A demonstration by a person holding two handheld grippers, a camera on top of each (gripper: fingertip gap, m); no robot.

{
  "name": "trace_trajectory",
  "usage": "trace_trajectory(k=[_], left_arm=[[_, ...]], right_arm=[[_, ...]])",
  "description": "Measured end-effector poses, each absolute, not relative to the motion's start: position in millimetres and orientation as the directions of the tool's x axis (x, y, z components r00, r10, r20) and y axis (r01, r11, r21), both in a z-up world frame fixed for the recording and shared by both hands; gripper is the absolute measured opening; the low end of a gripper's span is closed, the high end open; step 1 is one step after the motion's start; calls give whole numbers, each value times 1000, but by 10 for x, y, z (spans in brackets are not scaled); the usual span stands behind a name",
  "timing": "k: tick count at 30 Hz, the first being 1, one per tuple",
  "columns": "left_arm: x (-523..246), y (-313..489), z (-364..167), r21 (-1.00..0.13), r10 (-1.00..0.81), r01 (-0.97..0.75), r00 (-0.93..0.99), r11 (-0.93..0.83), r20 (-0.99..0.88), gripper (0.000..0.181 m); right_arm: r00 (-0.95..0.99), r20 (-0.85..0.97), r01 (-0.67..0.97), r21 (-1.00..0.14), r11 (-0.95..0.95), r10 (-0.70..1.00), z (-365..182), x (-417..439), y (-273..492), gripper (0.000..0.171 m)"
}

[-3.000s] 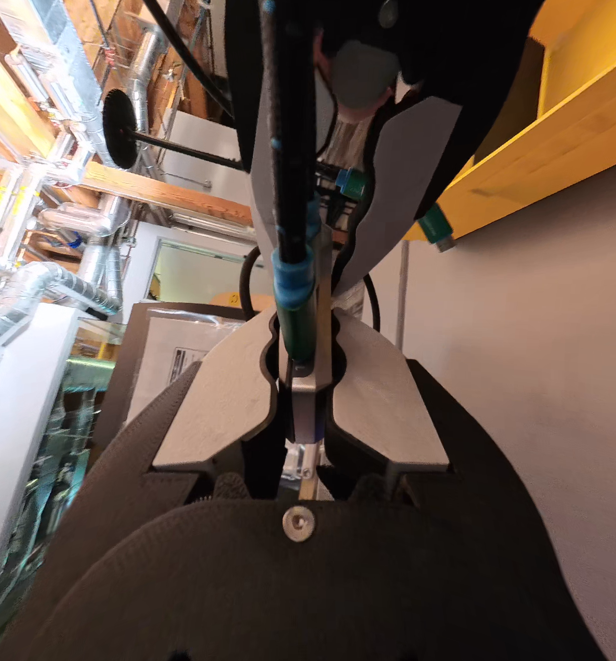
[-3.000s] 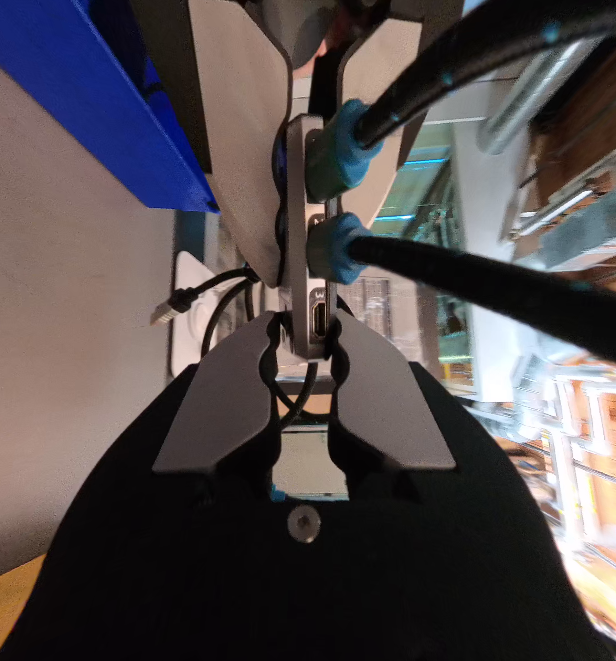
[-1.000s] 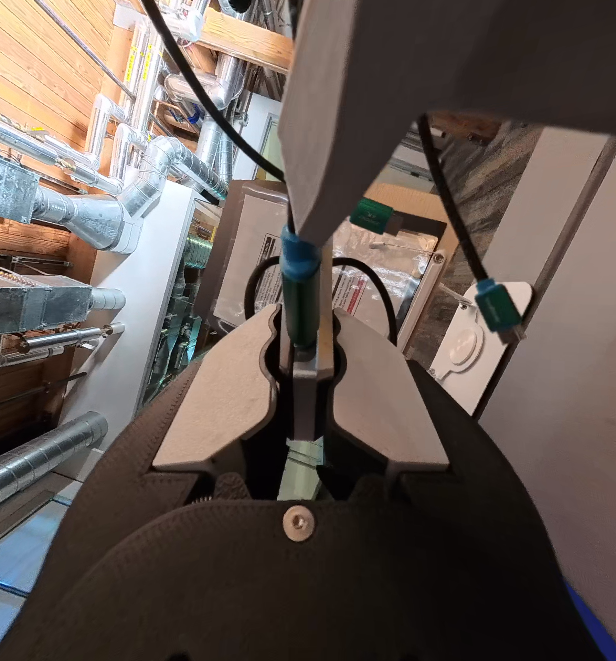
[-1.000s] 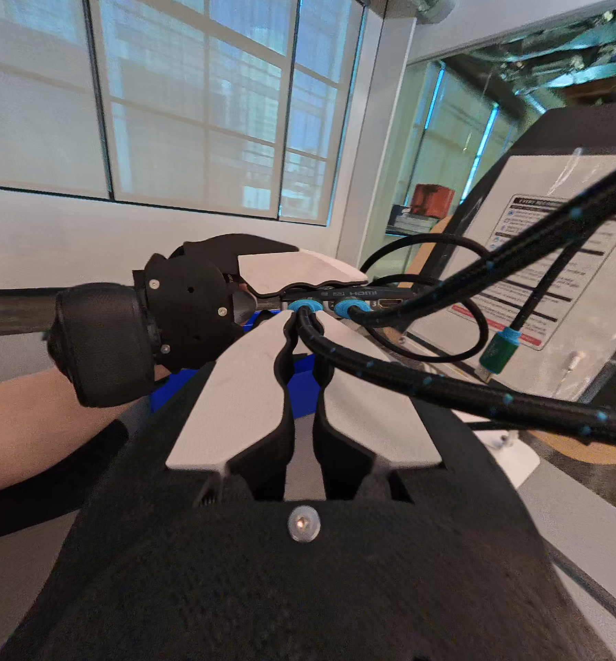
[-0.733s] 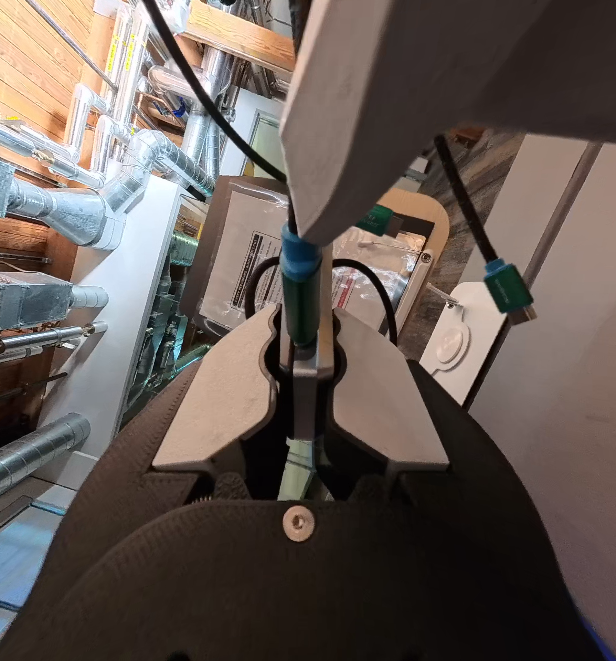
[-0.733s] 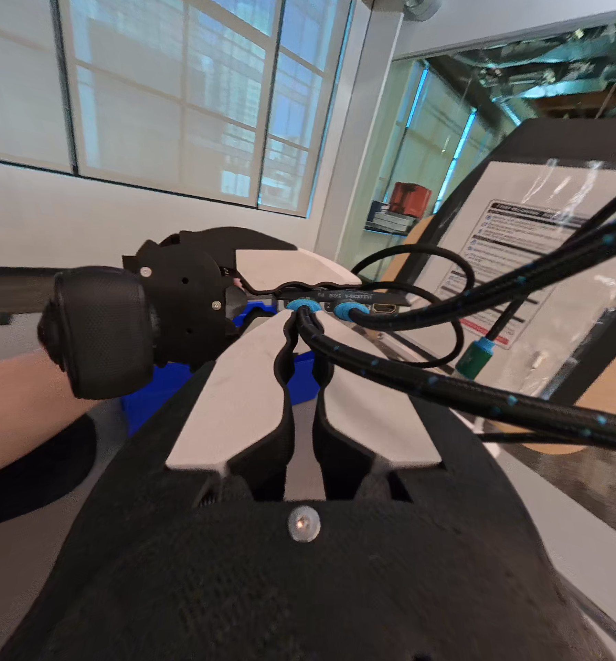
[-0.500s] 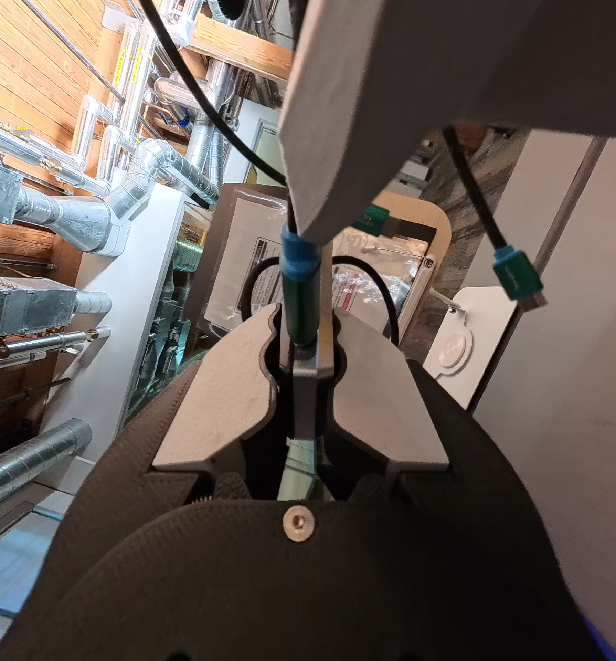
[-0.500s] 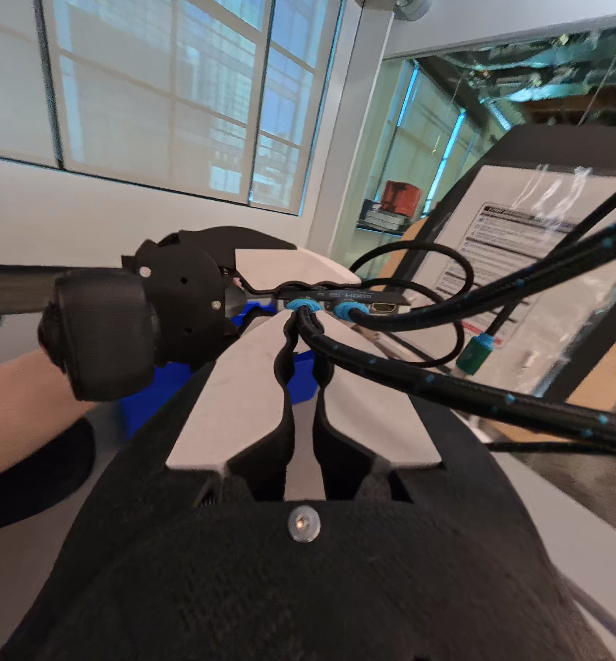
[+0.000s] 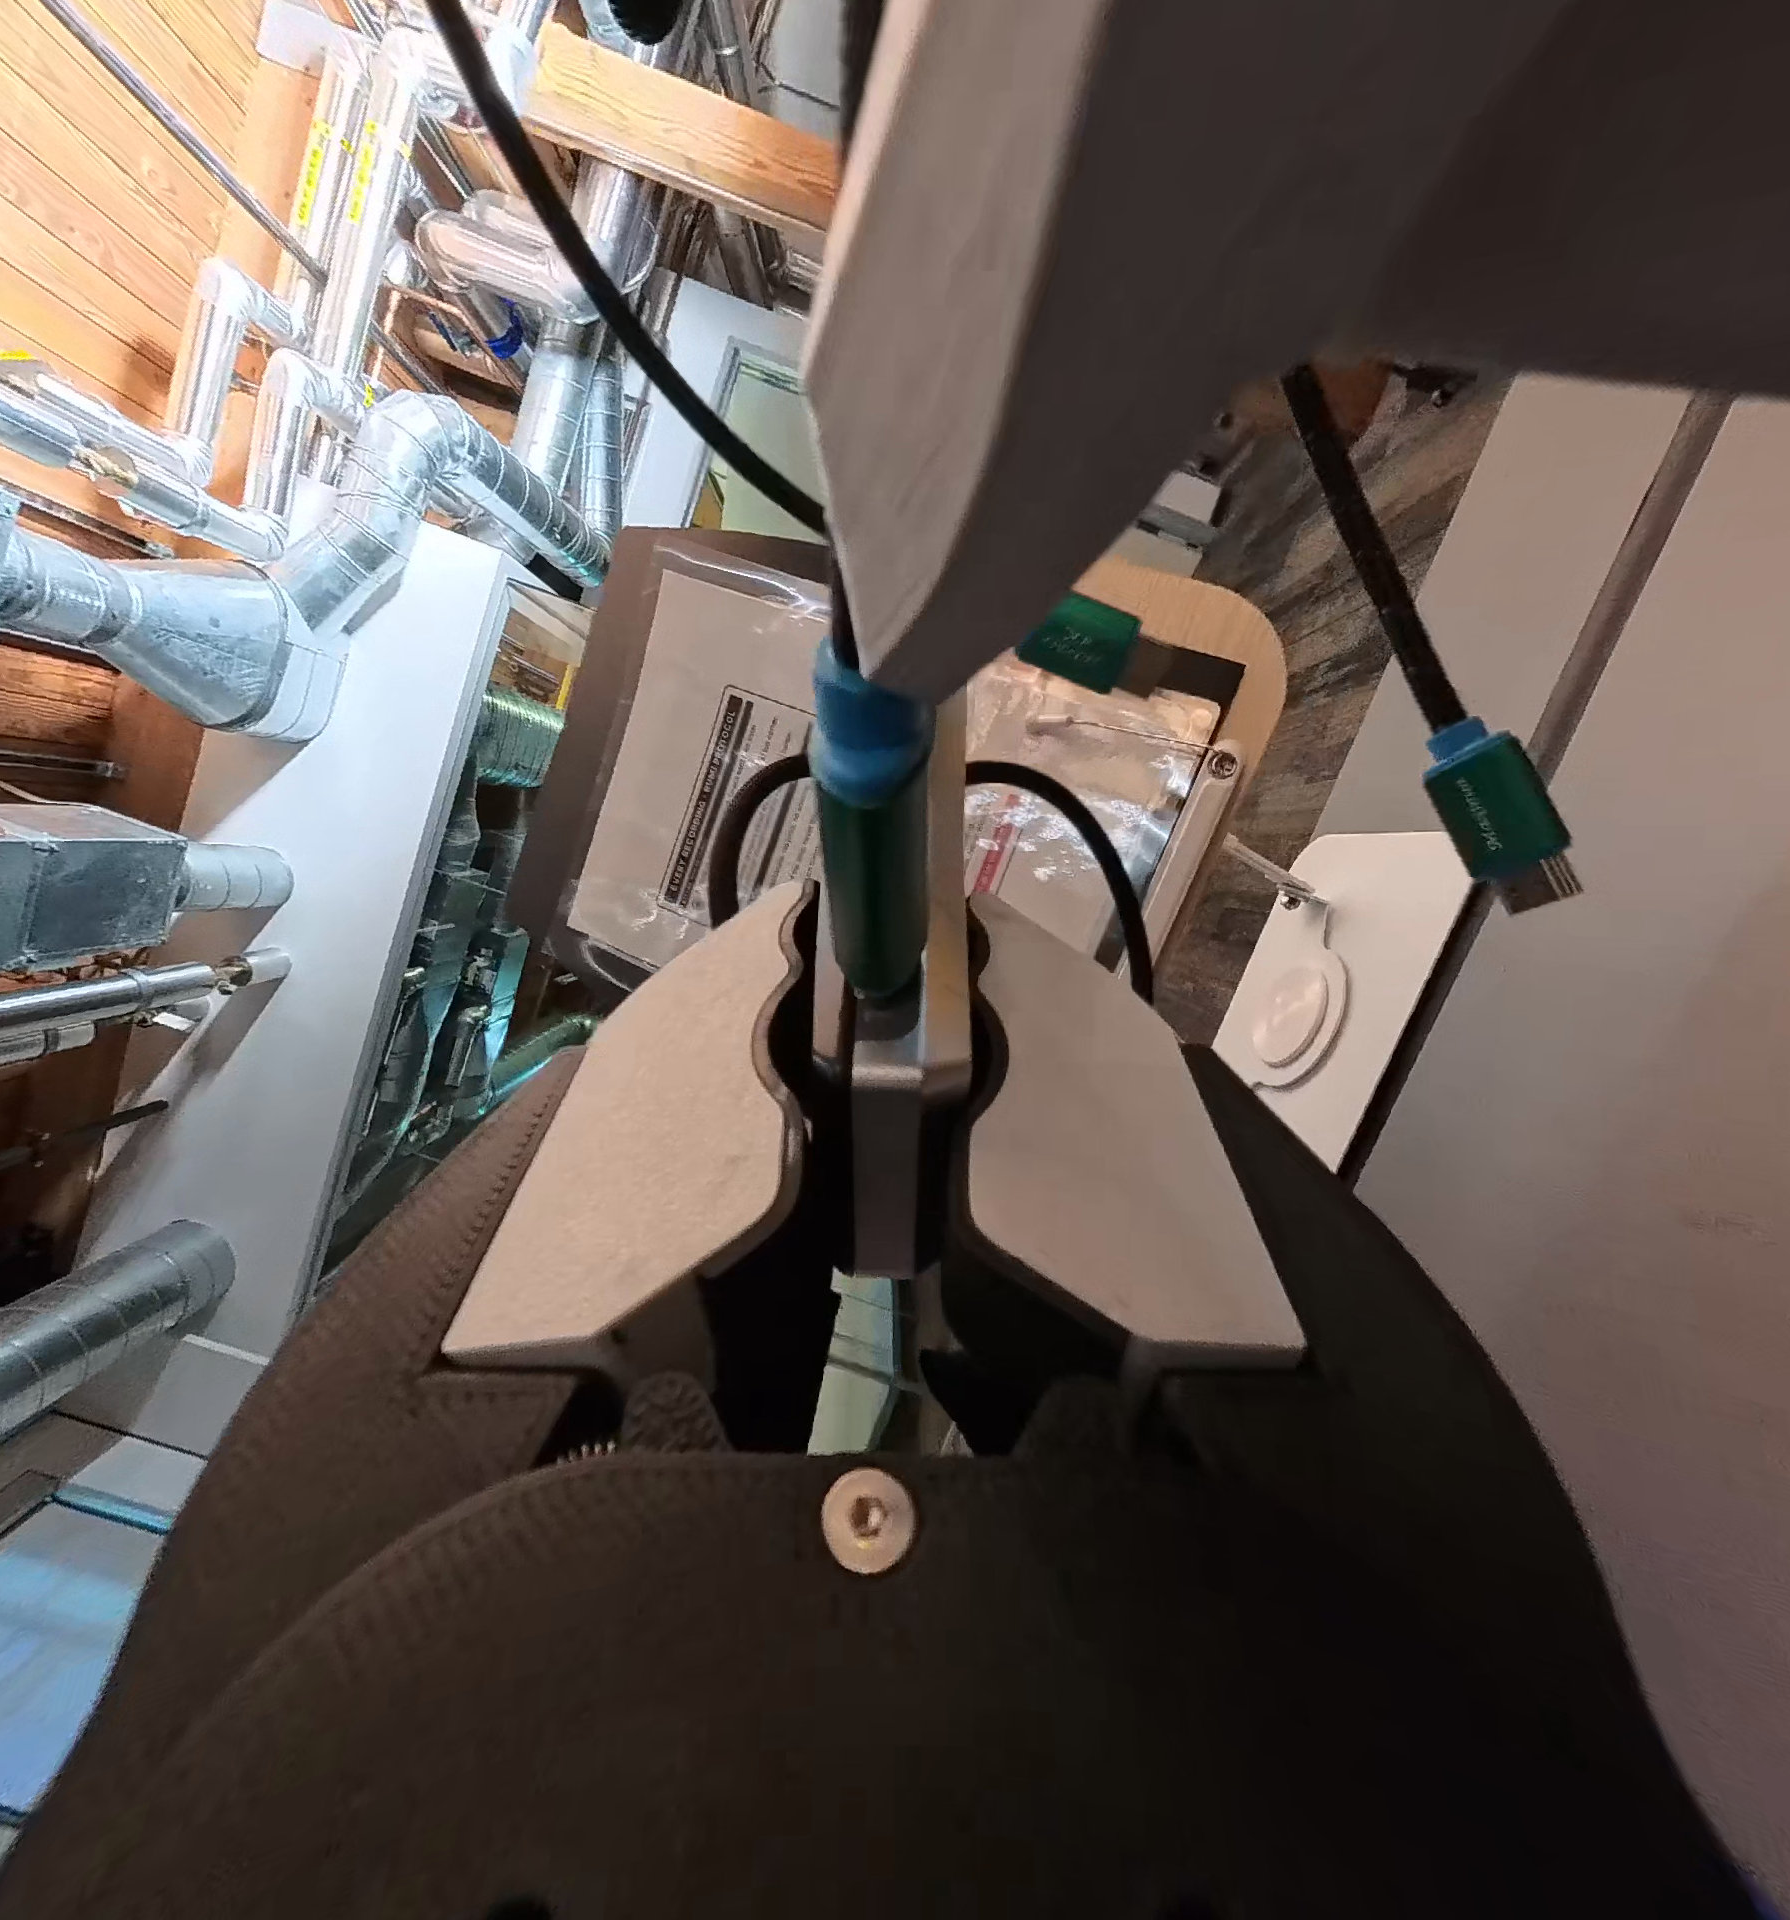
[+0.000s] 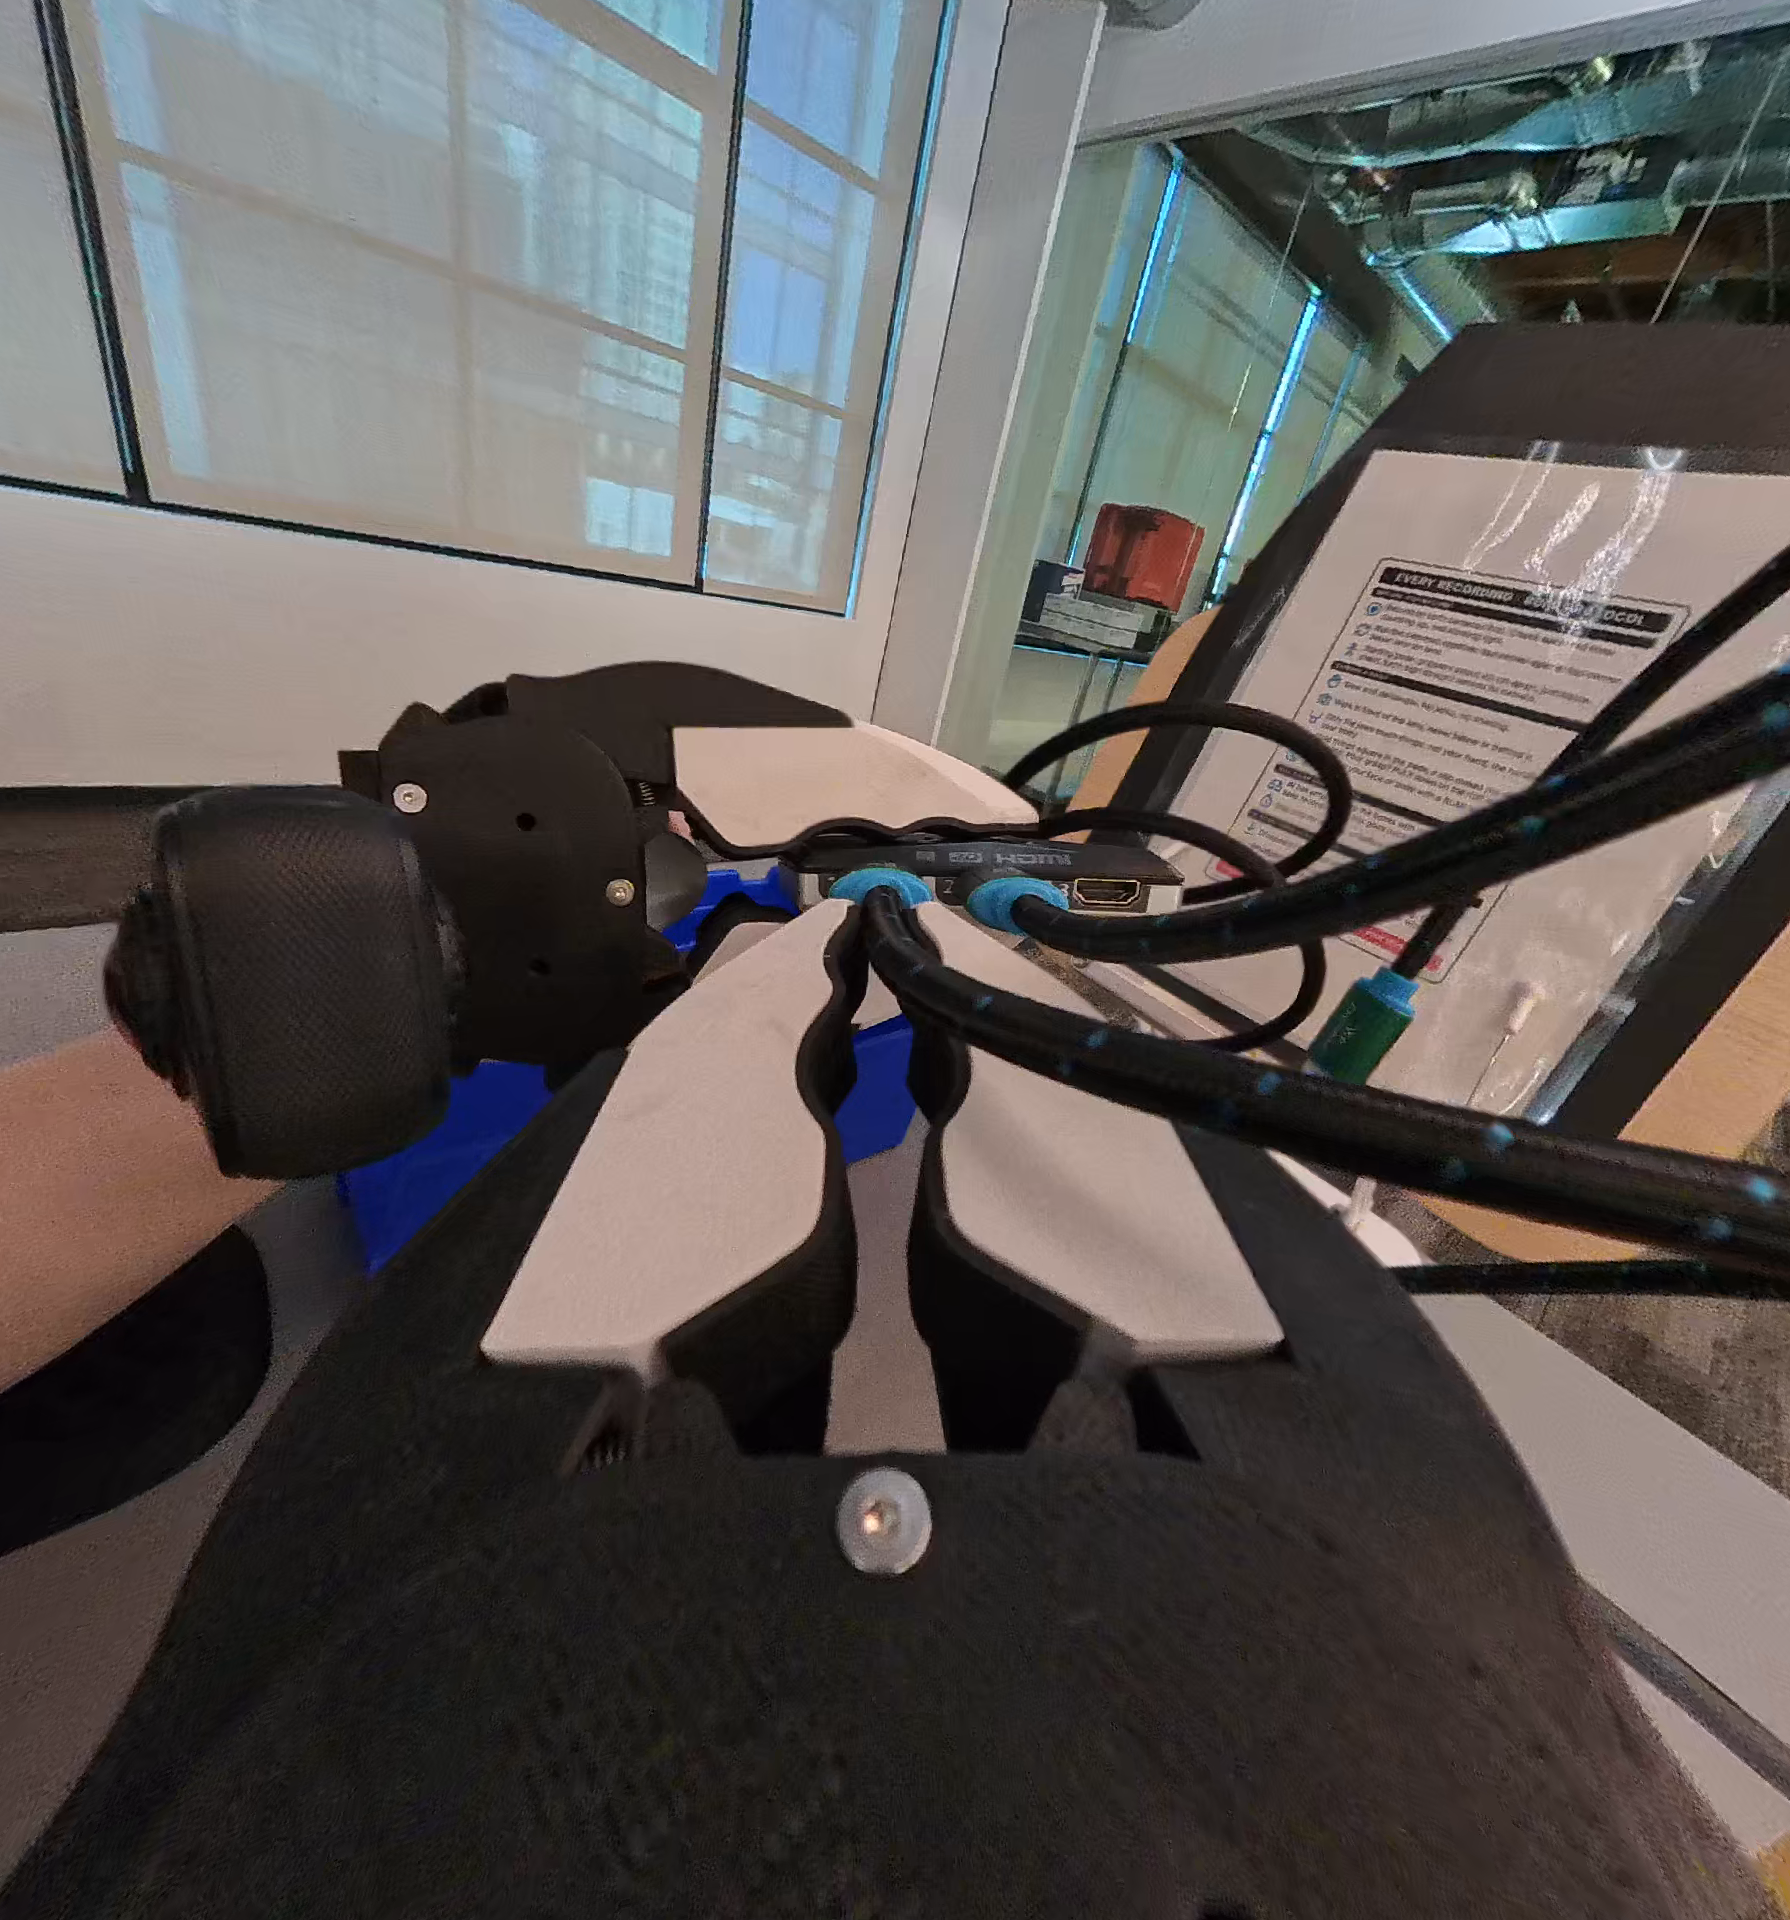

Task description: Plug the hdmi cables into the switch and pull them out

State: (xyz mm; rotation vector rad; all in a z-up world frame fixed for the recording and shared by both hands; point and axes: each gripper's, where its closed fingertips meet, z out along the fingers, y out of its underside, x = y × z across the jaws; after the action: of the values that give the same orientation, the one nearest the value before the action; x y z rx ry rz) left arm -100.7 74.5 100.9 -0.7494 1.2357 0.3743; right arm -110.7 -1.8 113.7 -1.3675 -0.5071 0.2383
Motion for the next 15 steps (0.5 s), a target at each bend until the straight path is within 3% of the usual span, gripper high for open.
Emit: trace_trajectory(k=[5, 9, 15], left_arm=[[-1007, 703, 1042, -292, -114, -635, 307, 715, -945, 24], [-983, 713, 999, -283, -117, -640, 289, 715, -950, 23], [-968, 759, 943, -324, -172, -634, 291, 702, -941, 24]], right_arm=[[806, 79, -1, -991, 134, 586, 1172, -1076, -47, 7], [785, 48, -14, -995, 95, 618, 1140, -1049, -32, 6], [877, 170, 111, -982, 155, 450, 1110, -1067, 1, 7]])
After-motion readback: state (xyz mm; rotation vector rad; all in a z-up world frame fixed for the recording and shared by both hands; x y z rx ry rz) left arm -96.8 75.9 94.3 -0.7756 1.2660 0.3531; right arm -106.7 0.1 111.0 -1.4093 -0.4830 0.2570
